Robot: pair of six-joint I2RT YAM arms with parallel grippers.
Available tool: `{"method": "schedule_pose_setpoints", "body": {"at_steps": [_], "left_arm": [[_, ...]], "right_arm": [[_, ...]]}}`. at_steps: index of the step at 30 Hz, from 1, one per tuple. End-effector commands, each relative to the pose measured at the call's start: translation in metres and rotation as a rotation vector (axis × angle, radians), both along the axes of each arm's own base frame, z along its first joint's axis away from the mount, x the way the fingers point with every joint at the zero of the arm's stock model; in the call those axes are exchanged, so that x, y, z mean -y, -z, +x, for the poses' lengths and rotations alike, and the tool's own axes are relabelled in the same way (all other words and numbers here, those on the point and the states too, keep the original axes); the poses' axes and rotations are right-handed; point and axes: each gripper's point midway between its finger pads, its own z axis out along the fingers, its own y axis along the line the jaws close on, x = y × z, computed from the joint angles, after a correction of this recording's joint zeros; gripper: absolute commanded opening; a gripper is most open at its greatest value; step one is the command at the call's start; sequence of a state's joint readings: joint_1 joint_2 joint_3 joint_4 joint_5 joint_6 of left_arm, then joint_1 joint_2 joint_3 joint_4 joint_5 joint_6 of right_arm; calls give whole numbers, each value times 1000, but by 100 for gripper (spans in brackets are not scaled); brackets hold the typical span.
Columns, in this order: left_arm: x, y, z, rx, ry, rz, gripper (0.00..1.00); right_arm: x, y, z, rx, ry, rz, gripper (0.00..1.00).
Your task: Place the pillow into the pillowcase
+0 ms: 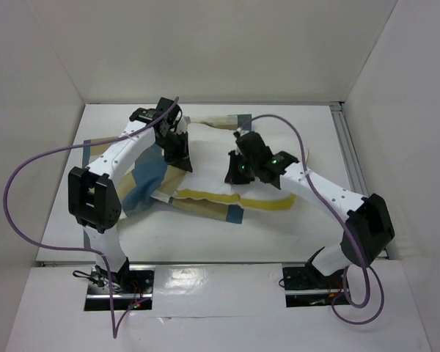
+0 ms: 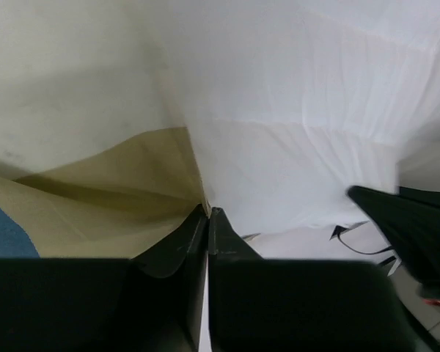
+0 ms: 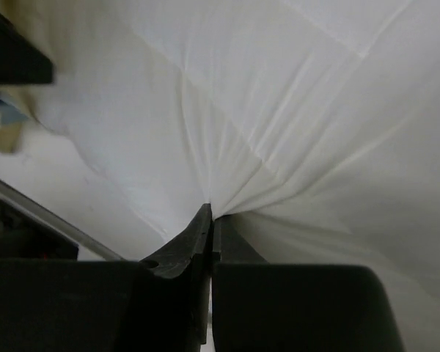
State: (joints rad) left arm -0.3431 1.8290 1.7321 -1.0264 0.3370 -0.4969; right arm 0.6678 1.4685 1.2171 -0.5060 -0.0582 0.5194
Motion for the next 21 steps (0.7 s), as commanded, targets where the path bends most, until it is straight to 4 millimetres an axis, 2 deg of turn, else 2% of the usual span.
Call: {"method": "schedule_pose_setpoints", "body": {"at_steps": [1,2,3,4,5,6,7,8,9,10,11,12,13,14,15,16,18,19,21], "left_arm": [[-3,-11,-8,55,20,15,20],[-4,-24,-6,99,13,15,35],[-8,-29,-4,109,5,32,57],[-12,-37,0,127,-10,35,65],[-8,-52,10,173,-12,18,71],[-18,-49,20,177,-43,53,74],[-24,-50,31,186,-76,65,76],[-27,-62,44,228,-96,63,76],[-31,-61,54,233,-122,73,77],[-42,-47,69,217,-168,118,77],[-43,-59,85,270,-188,130,74],[-47,-58,96,287,-207,158,74],[-56,-39,116,286,-252,233,74],[-58,-37,126,301,-267,254,74],[-58,-47,141,351,-286,254,74],[-65,-42,152,365,-324,293,74],[-66,-31,175,399,-350,316,74],[-69,-26,181,408,-373,332,74],[-69,-14,192,416,-384,348,74]], "right_arm": [[-44,10,-36,-77,-109,159,0],[-47,12,-40,-78,-122,159,0],[-51,8,-41,-72,-132,165,0],[-50,13,-42,-85,-138,142,2],[-51,4,-34,-58,-130,133,29],[-46,10,-33,-74,-117,84,49],[-42,5,-28,-44,-117,54,65],[-40,-6,-17,-1,-89,33,74],[-36,-12,-11,22,-69,10,84],[-29,-13,-10,26,-52,-28,87],[-25,-14,-4,41,-31,-57,89],[-9,-24,14,83,49,-88,89],[5,-19,18,70,101,-122,91],[15,-22,27,81,142,-135,91],[29,-25,37,82,206,-144,91],[54,-17,48,42,281,-164,91],[82,-10,56,6,373,-163,91],[106,-8,65,-13,441,-154,92],[125,-2,64,-61,493,-111,92]]}}
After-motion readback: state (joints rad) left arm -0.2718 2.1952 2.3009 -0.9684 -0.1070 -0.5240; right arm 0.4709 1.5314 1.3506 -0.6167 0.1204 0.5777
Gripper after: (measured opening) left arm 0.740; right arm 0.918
